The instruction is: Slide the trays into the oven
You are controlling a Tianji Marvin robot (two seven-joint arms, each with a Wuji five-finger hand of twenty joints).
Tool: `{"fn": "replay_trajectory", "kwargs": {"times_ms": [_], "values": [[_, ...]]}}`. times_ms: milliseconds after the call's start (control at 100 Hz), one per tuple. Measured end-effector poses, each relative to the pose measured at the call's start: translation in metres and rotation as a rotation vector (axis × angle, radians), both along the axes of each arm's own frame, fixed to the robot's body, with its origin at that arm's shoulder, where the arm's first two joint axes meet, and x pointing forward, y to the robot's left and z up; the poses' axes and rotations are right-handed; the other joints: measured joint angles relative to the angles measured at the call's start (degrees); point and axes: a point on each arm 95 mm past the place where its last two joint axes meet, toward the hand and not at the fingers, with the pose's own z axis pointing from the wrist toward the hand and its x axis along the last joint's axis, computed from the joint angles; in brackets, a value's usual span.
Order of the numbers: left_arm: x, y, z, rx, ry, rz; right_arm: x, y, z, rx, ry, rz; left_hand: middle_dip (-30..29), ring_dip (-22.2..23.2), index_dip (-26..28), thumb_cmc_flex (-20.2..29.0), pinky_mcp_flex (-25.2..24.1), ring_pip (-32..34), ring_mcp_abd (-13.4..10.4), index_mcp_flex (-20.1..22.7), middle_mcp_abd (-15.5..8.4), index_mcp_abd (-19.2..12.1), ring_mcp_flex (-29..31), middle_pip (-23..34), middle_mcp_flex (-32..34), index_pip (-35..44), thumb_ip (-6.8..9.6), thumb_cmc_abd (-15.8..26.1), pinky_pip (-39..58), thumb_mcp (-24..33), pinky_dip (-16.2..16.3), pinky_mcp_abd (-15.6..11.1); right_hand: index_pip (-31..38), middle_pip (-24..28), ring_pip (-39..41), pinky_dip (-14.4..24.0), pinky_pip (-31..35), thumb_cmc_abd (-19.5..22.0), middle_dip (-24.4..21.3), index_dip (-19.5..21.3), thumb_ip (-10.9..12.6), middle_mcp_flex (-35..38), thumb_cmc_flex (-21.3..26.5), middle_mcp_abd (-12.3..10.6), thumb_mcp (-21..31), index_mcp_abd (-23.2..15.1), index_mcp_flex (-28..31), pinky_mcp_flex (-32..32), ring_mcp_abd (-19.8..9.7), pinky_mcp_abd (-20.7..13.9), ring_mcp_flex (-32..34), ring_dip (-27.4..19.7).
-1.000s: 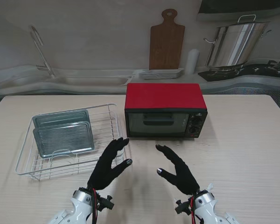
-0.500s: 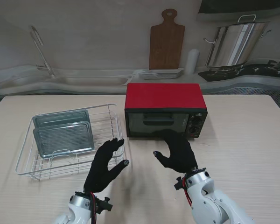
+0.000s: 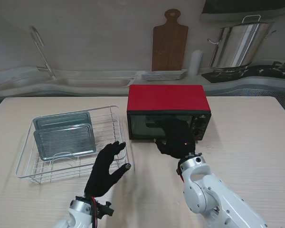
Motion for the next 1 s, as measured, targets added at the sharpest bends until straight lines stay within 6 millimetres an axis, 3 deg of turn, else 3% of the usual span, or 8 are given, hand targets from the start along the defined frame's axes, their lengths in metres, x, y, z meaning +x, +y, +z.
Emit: {"fn": "replay_trajectory", "kwargs": {"times_ms": [570, 1000], "values": [[-0.002, 0.001, 0.001, 0.0, -0.001, 0.0, 0.021, 0.002, -0.018, -0.114, 0.032, -0.07, 0.05, 0.0, 0.0, 0.0, -0.01, -0.03, 0.0, 0.0, 0.02, 0.01, 0.0, -0.48, 0.0, -0.35, 0.0, 0.0, 0.0, 0.0, 0.01, 0.0, -4.49, -5.65, -3.88, 0.01, 0.0, 2.59, -1.95, -1.49, 1.25, -2.12, -0.84, 1.19, -4.01, 2.19, -2.26, 0.04, -0.5, 0.78, -0.08, -1.33], [-0.002, 0.001, 0.002, -0.002, -0.002, 0.0, 0.011, -0.001, -0.017, -0.048, 0.082, -0.047, 0.06, 0.0, 0.0, 0.0, -0.02, -0.03, 0.0, 0.01, 0.04, 0.02, 0.0, -0.49, 0.0, -0.41, 0.0, 0.0, 0.0, 0.0, 0.01, 0.0, -4.6, -9.72, -5.75, 0.15, 1.57, 2.74, -3.82, -2.83, 1.25, 0.17, -0.84, 2.76, -4.01, 4.34, 1.61, 3.67, 0.19, 3.51, 1.63, -2.55]]}}
